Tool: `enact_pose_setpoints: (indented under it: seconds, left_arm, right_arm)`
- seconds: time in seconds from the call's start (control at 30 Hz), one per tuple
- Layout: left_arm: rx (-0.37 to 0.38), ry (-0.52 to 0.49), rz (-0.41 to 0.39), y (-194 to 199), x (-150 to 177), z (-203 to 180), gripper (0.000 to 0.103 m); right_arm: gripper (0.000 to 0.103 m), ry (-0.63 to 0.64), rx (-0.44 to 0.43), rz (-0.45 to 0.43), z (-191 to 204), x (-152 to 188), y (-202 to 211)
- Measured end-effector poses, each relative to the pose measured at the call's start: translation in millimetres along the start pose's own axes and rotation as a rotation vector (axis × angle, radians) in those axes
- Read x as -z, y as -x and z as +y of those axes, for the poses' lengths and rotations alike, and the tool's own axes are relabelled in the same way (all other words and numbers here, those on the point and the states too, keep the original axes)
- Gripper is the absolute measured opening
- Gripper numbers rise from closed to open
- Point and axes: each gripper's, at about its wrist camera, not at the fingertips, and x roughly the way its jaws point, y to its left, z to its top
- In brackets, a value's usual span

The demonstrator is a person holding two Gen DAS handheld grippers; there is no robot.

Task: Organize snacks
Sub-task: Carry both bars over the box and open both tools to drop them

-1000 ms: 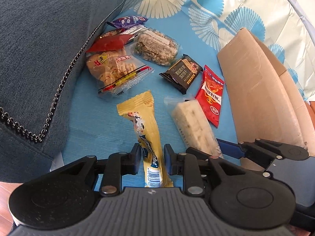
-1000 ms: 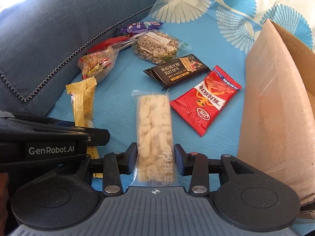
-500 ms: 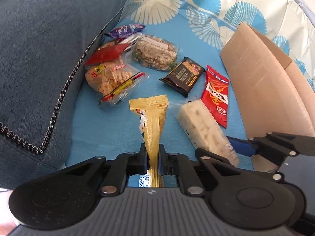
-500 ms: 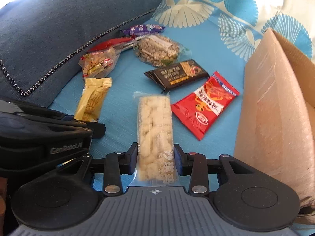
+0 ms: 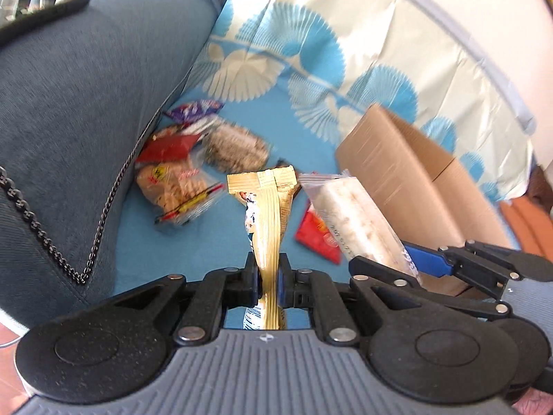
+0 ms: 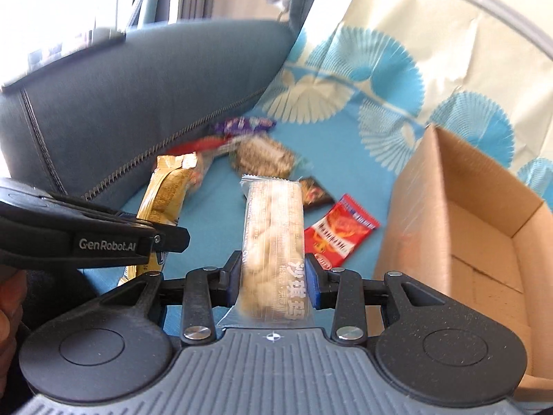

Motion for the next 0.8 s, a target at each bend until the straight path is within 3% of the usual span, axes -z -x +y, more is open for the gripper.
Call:
enact_pose_setpoints:
  seconds: [0.33, 0.67, 0.8]
  left_arm:
    - [0.121, 0.0, -0.133, 47.4, -12.8, -26.2, 0.01]
    - [0.102, -0.079, -0.148, 50.6, -1.7, -39.3, 0.01]
    - [0.129, -0.068, -0.165, 52.7, -1.6, -37.8, 0.01]
  right_arm:
    - [0.038, -0.128, 0.069, -0.17, -50.8, -1.6, 64.0]
    - [0.038, -0.241, 0.121, -0.291, -108.2, 5.1, 90.4]
    - [0.038, -0.262, 0.152, -0.331, -134.2, 14.5, 100.3]
